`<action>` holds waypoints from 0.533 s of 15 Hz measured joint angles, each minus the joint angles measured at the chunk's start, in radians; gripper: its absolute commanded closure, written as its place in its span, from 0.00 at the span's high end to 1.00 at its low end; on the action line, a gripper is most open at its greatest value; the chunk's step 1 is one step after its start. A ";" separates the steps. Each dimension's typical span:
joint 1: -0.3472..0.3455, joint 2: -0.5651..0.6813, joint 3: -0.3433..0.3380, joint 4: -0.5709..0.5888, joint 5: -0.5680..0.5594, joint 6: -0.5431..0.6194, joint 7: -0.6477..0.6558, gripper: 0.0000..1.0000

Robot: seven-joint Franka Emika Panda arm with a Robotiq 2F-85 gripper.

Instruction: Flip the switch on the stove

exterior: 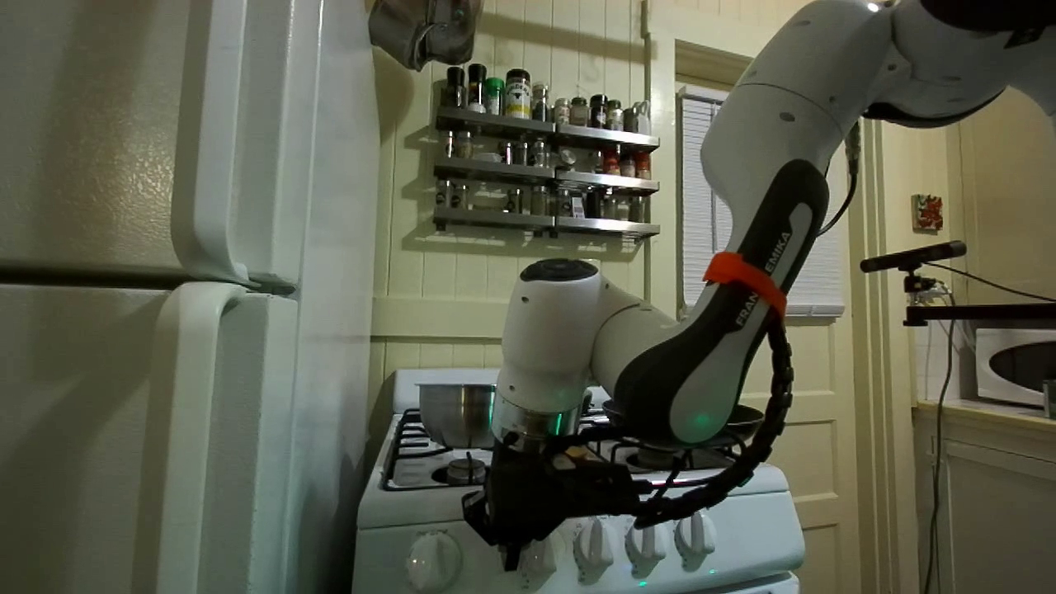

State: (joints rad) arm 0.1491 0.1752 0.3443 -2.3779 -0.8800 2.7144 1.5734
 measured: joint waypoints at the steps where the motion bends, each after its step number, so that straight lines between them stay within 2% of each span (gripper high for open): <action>1: 0.000 0.003 -0.003 0.003 -0.012 0.000 0.010 0.00; 8: 0.001 0.012 -0.007 0.013 -0.047 0.007 0.042 0.00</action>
State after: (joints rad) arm 0.1501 0.1876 0.3368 -2.3647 -0.9268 2.7214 1.6156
